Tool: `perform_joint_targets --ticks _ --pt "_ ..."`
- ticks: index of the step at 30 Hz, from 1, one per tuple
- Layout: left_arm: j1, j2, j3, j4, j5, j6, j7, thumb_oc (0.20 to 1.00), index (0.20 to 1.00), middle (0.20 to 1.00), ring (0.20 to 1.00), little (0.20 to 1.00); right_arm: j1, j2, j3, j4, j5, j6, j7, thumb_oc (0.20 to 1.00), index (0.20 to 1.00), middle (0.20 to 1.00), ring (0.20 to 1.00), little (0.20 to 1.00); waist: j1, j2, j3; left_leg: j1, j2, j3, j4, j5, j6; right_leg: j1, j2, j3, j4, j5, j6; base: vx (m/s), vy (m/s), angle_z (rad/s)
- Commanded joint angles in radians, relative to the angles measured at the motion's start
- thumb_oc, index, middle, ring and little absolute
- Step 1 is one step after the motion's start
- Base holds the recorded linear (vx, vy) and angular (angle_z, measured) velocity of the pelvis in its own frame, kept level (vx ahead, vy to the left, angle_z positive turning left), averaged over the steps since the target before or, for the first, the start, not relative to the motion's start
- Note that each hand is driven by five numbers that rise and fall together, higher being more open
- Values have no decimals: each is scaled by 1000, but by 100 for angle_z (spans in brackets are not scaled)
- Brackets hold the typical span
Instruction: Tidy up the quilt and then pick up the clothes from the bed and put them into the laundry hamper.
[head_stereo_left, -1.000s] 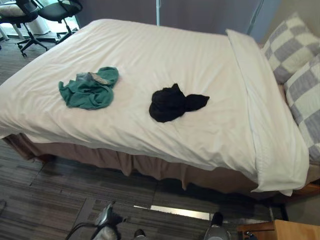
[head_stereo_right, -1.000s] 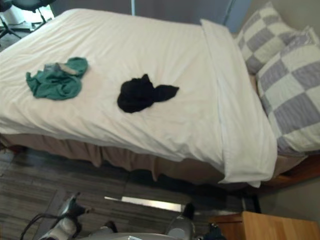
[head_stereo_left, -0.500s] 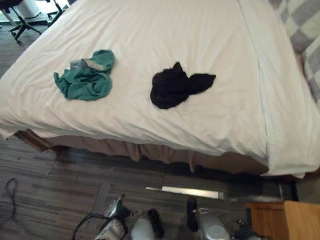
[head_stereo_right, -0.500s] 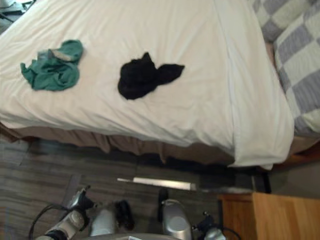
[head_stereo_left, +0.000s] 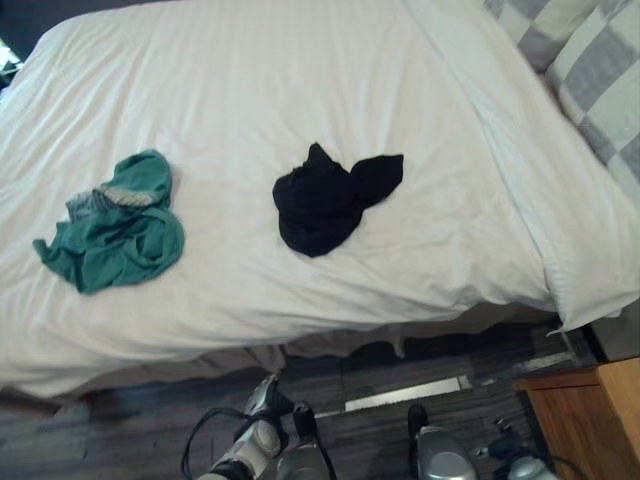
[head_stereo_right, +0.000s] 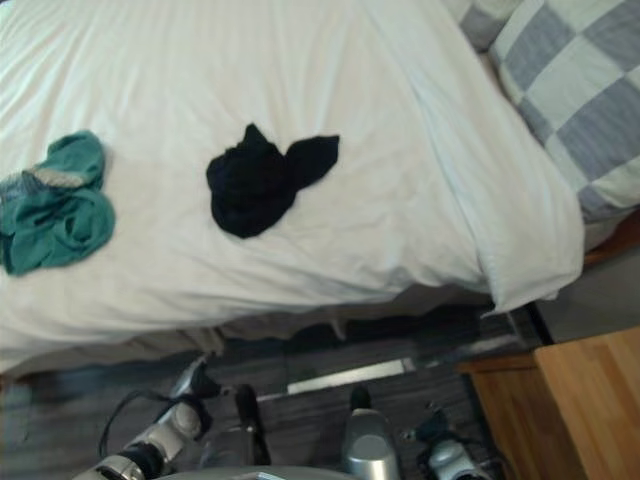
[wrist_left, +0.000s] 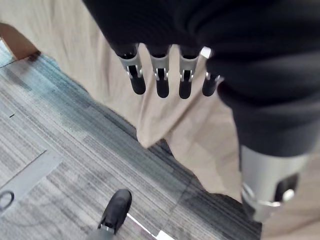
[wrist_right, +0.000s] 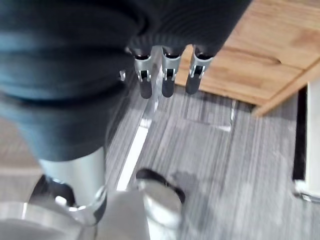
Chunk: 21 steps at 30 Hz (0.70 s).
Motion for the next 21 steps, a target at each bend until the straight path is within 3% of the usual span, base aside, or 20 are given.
perform_joint_targets --ticks 1,2,3,4,5,6,7,9,10,11,12,16,19,21 --pt "-27 98 38 -37 -17 -4 22 1000 1000 1000 1000 1000 -37 30 61 -99 -45 -45 19 1000 1000 1000 1000 1000 -37 -42 1 -107 14 -63 87 -68 -6 72 -30 70 -119 -11 97 251 240 -86" --pt "-28 97 38 -34 -14 -5 24 1000 1000 1000 1000 1000 -38 32 70 -101 -44 -52 14 1000 1000 1000 1000 1000 -50 -44 9 -92 -12 -78 77 -71 -1 61 42 116 -162 -38 99 82 68 6" --pt "-28 97 38 -34 -14 -5 24 1000 1000 1000 1000 1000 -38 32 71 -100 -44 -52 14 1000 1000 1000 1000 1000 -49 -43 9 -92 -10 -78 76 -70 -2 62 43 116 -165 -36 98 224 152 51" --pt "-40 87 30 -26 4 -9 26 1000 1000 1000 1000 1000 -50 30 81 -91 -41 -53 3 1000 1000 1000 1000 1000 -67 -45 15 -64 -64 -101 50 -82 9 65 133 186 -290 -40 82 207 104 69" --pt "-47 83 23 -13 20 -4 25 1000 1000 1000 1000 1000 -60 28 87 -83 -39 -53 4 1000 1000 1000 1000 1000 -73 -43 15 -53 -87 -113 41 -97 15 63 156 210 -337 -28 69 328 123 106" --pt "-58 71 12 21 44 -5 18 1000 1000 1000 1000 1000 -77 37 98 -71 -31 -52 9 1000 1000 1000 1000 1000 -65 -45 8 -55 -120 -125 75 -136 30 87 140 211 -384 -20 55 187 42 115" --pt "-59 70 12 21 44 -6 18 1000 1000 1000 1000 1000 -77 37 98 -71 -31 -53 8 1000 1000 1000 1000 1000 -65 -46 8 -56 -120 -125 78 -138 31 89 140 211 -386 -19 55 129 22 135" --pt "-46 57 8 39 57 -8 26 1000 1000 1000 1000 1000 -101 34 106 -65 -31 -55 6 1000 1000 1000 1000 1000 -58 -37 26 -119 -141 -138 243 -177 15 120 122 222 -418 -11 43 5 3 97" --pt "-39 45 9 36 48 -11 29 1000 1000 1000 1000 1000 -111 33 115 -58 -43 -53 1 1000 1000 1000 1000 1000 -55 -32 32 -181 -134 -143 350 -160 -8 129 108 208 -437 -7 32 -29 22 60" --pt "-37 33 12 32 27 -13 32 1000 1000 1000 1000 1000 -118 16 120 -53 -58 -51 -7 1000 1000 1000 1000 1000 -47 -25 48 -229 -115 -139 438 -108 -53 154 97 198 -461 -4 22 -34 74 43" --pt "-26 28 22 31 14 -15 31 1000 1000 1000 1000 1000 -124 9 117 -38 -70 -41 -9 1000 1000 1000 1000 1000 -48 -18 44 -239 -80 -121 448 -79 -68 164 80 183 -482 -1 26 17 163 48" --pt "13 15 30 58 15 -16 25 1000 1000 1000 1000 1000 -133 9 108 -26 -71 -32 -3 1000 1000 1000 1000 1000 -53 -11 0 -156 -8 -98 317 -110 -47 166 26 185 -491 13 73 122 258 31" --pt "16 9 30 64 8 -15 19 1000 1000 1000 1000 1000 -119 7 106 -25 -71 -28 9 1000 1000 1000 1000 1000 -59 -3 -35 -111 59 -131 215 -87 -53 164 -25 184 -491 15 99 138 424 -23" --pt "10 4 23 61 -1 -15 6 1000 1000 1000 1000 1000 -108 11 104 -33 -65 -30 18 1000 1000 1000 1000 1000 -62 9 -51 -55 55 -162 128 -101 -52 172 -43 180 -491 15 116 112 465 8"
